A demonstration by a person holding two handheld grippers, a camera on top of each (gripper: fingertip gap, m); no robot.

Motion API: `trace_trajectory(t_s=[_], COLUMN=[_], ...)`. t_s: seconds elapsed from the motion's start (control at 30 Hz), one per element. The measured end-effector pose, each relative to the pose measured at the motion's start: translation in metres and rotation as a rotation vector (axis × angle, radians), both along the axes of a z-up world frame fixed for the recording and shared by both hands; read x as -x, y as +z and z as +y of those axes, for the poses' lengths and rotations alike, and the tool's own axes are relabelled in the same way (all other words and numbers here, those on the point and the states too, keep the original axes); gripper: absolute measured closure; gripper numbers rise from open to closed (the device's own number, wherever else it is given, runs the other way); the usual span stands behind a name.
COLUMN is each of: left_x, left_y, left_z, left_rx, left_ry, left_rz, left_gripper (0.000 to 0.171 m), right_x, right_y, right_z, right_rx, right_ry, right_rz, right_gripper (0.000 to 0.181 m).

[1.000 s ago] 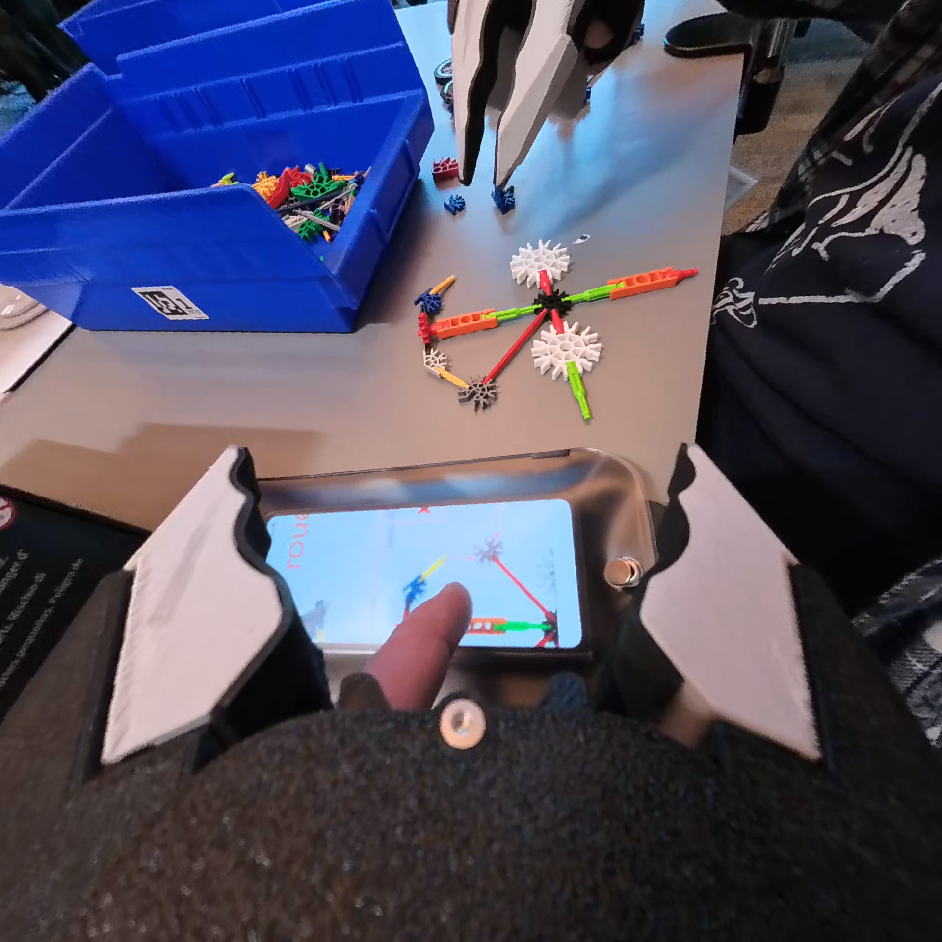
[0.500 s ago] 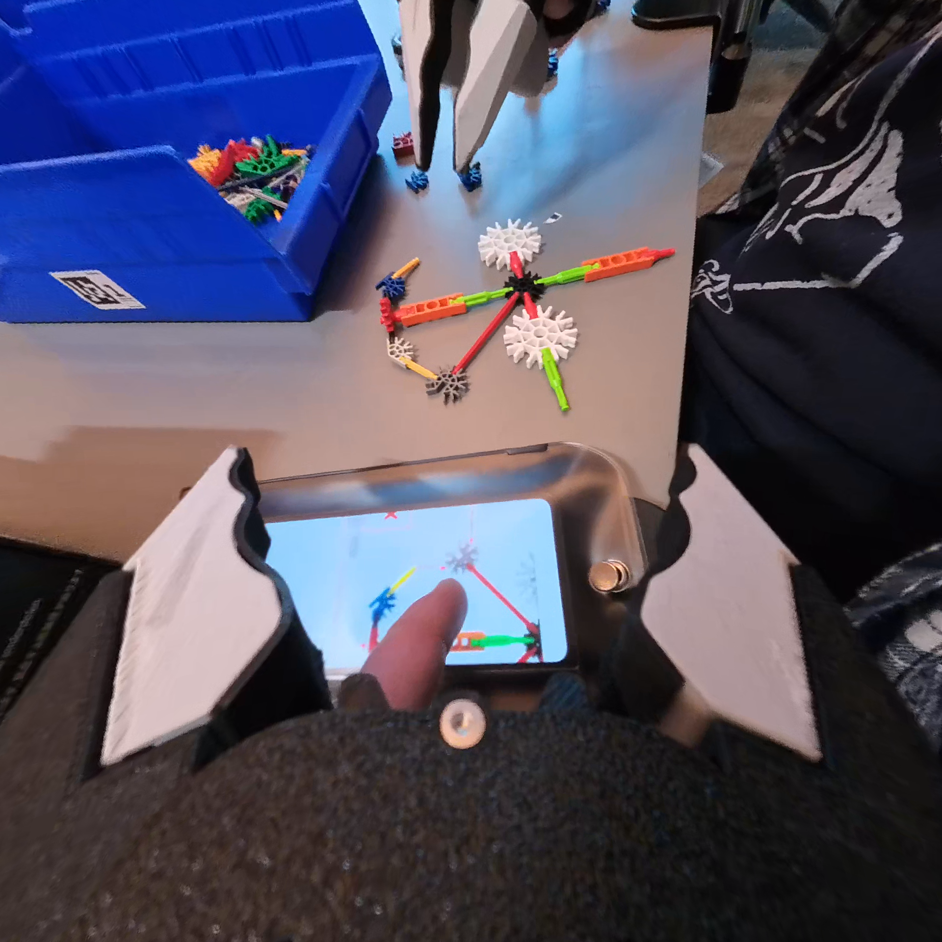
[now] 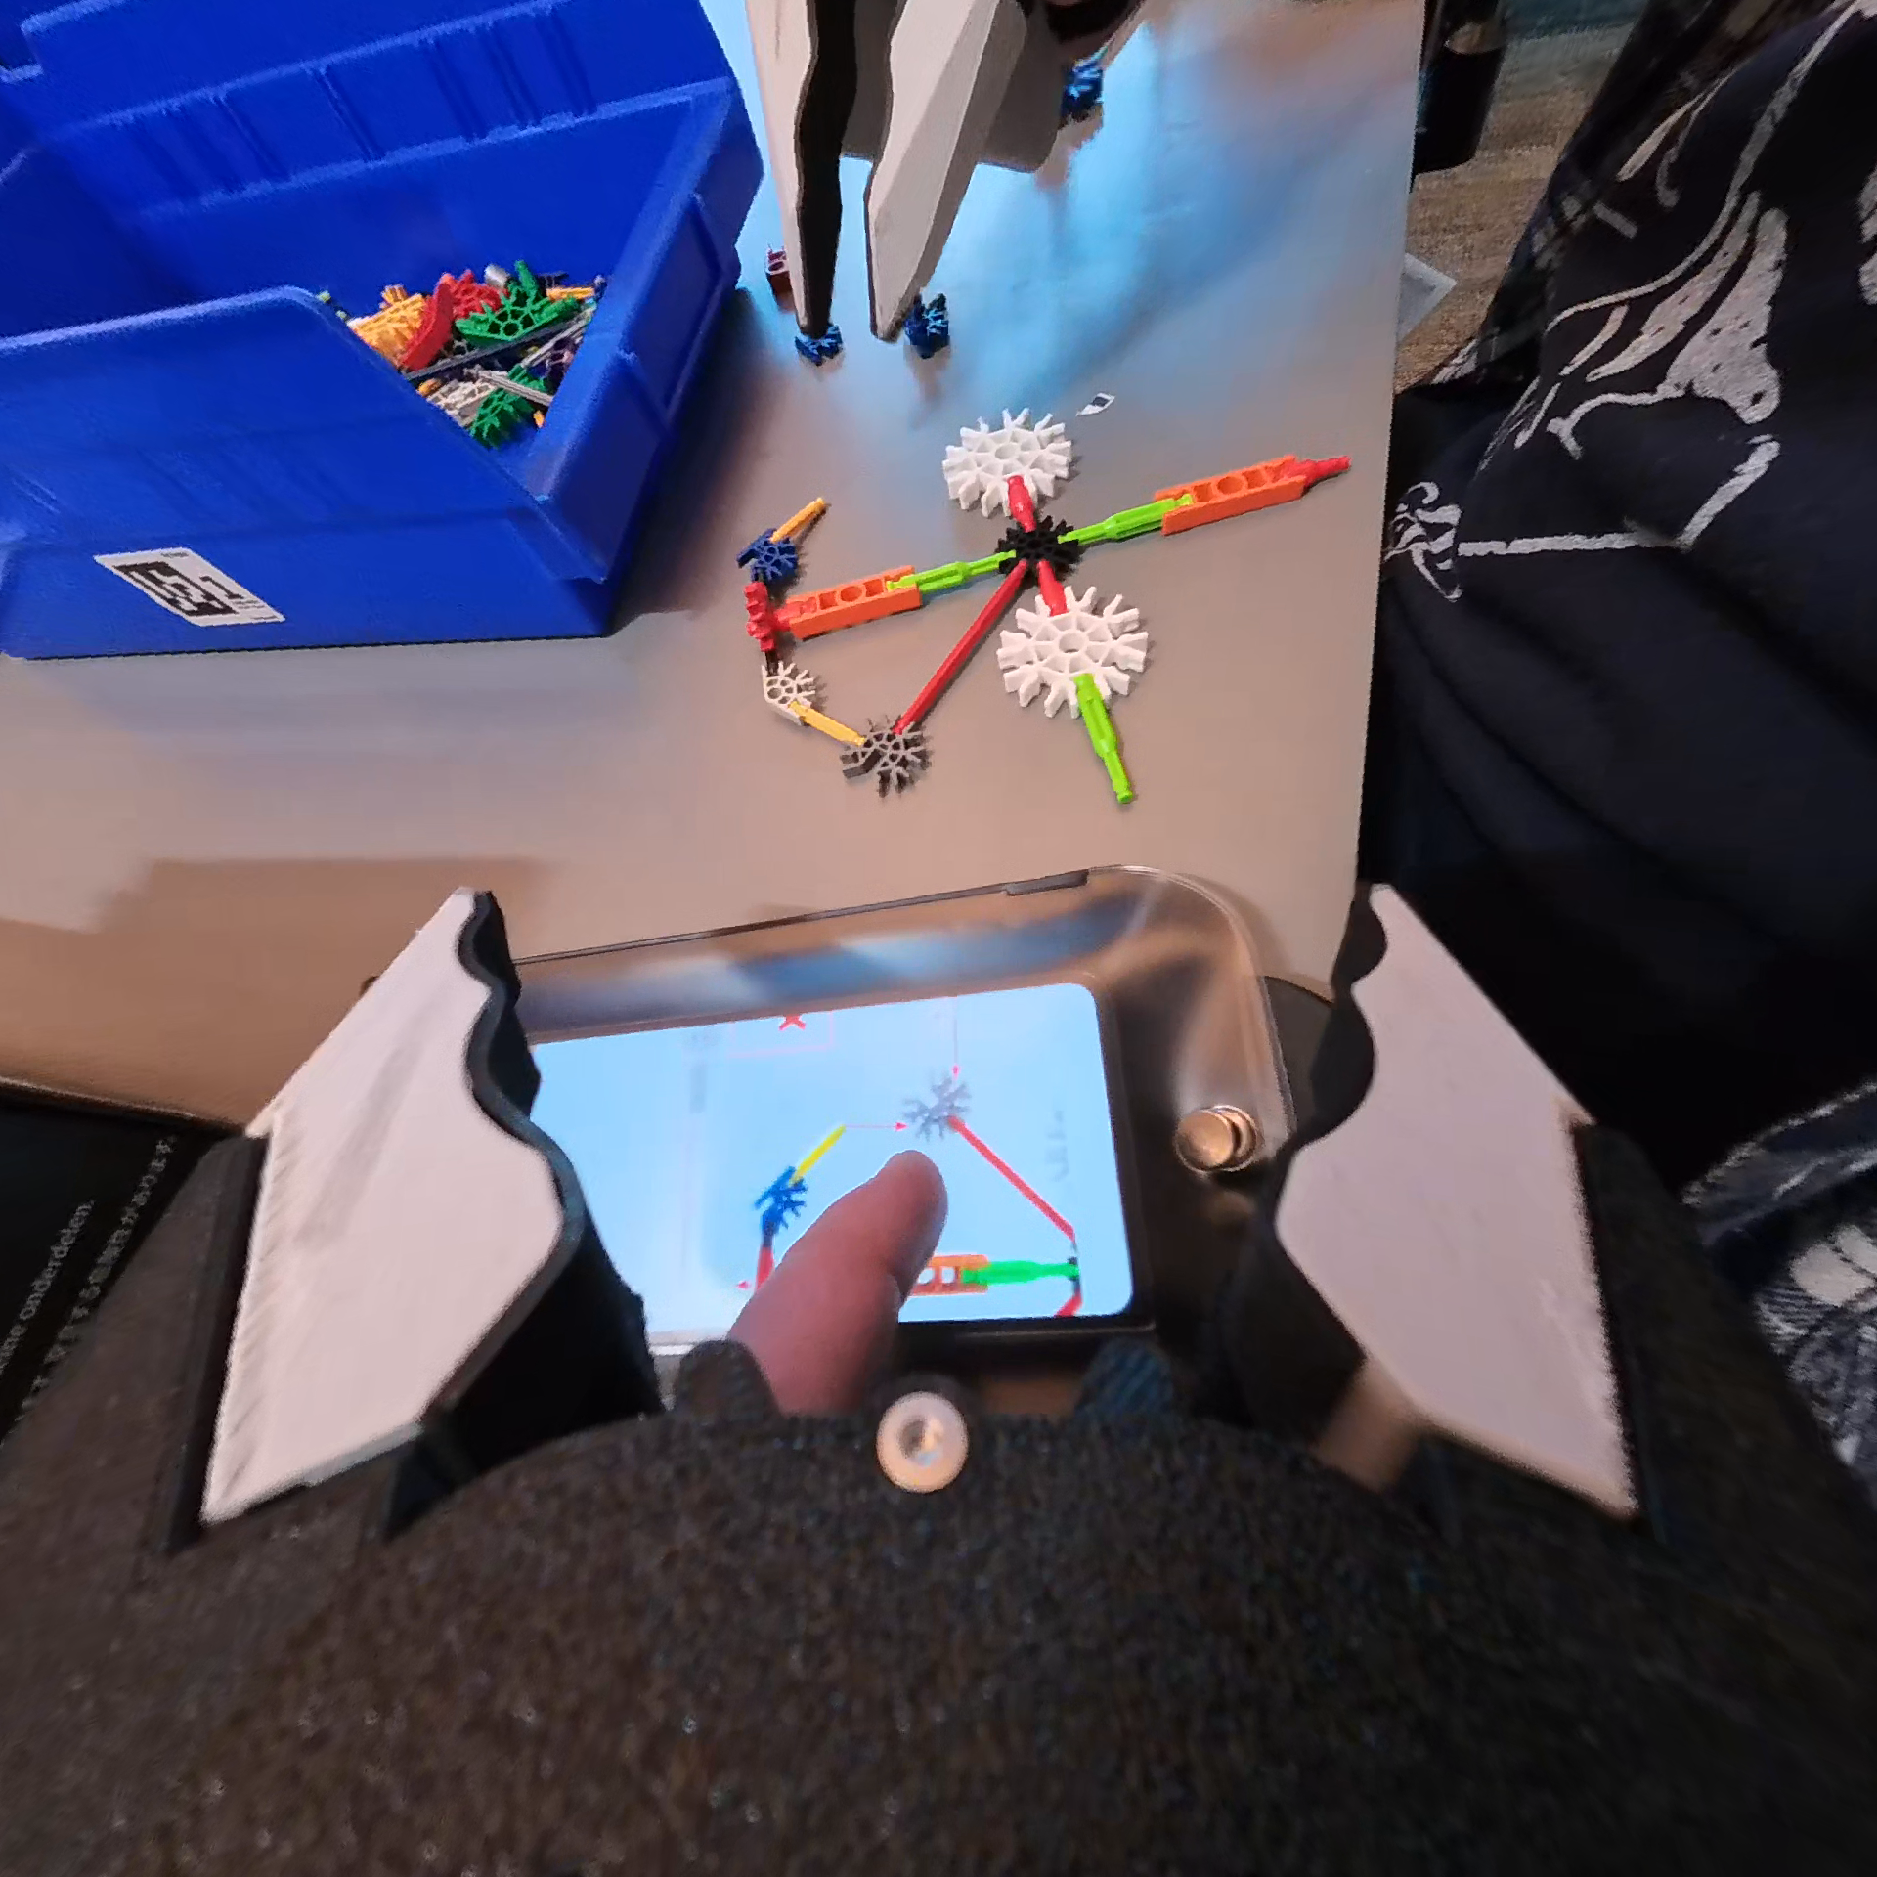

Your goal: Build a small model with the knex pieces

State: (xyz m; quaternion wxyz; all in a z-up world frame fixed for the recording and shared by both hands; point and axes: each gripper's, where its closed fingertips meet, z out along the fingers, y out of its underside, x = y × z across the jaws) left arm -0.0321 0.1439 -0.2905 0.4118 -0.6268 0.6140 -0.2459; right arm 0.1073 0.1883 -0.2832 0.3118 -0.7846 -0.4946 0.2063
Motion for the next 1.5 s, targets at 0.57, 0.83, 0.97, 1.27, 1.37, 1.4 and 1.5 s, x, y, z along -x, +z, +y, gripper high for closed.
trace_trajectory(t_s=[0.57,0.83,0.97,1.27,1.37,1.4,1.5], left_x=[-0.011,-0.059,-0.09,-0.166,-0.186,-0.19,-0.198], left_y=[0.057,0.126,0.145,0.144,0.126,0.117,0.09], left_z=[0.025,0.074,0.1,0.136,0.134,0.136,0.156], left_rx=[-0.095,-0.273,-0.356,-0.379,-0.36,-0.354,-0.354], left_ry=[0.019,0.005,-0.03,-0.263,-0.386,-0.412,-0.44], left_rz=[-0.091,-0.053,0.028,0.232,0.316,0.356,0.491], left_gripper=[0.029,0.062,0.078,0.109,0.113,0.113,0.111], right_x=[-0.016,-0.03,-0.039,-0.057,-0.061,-0.062,-0.064], right_y=[0.021,0.015,0.014,0.004,-0.001,-0.003,-0.009], right_z=[-0.011,-0.031,-0.042,-0.059,-0.064,-0.066,-0.069], right_rx=[-0.059,-0.059,-0.06,-0.066,-0.067,-0.064,-0.055], right_ry=[-0.038,-0.062,-0.073,-0.106,-0.117,-0.12,-0.126], right_rz=[0.073,0.142,0.179,0.235,0.237,0.242,0.246], right_gripper=[0.161,0.161,0.161,0.161,0.161,0.161,0.162])
